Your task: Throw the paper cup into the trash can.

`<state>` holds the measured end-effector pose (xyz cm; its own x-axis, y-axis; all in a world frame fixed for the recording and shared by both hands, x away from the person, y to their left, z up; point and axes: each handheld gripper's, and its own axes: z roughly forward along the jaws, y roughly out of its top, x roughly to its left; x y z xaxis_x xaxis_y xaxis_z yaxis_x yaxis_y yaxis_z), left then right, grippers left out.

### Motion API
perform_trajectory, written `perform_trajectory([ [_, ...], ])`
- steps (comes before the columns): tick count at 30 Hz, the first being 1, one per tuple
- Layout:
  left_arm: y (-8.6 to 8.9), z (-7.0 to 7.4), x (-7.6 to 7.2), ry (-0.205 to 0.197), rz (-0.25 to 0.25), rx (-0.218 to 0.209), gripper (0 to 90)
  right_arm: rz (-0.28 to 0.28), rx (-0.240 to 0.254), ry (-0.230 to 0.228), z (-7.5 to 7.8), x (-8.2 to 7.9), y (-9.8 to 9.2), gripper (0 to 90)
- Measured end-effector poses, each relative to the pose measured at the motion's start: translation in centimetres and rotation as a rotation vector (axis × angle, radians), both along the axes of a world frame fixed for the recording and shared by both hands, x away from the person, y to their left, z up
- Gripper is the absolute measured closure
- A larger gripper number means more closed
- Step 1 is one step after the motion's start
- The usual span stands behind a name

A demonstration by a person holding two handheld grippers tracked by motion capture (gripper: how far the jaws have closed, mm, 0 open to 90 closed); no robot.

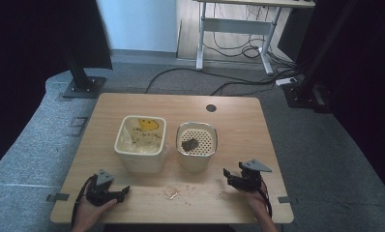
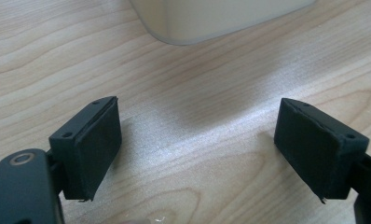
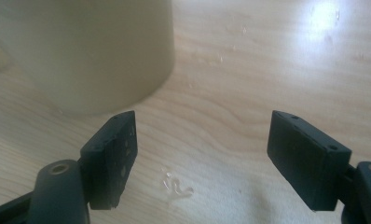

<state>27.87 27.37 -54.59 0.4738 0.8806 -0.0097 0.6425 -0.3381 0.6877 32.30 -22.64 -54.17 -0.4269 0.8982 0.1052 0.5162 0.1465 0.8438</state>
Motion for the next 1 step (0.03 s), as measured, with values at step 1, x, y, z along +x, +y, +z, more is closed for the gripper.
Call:
perform_trajectory([
  [1,-0.01,0.01,0.05,0.0,0.003,0.0,14.6,-0.003,-0.008,0.011,-0.22,0.05,0.05,24.1],
])
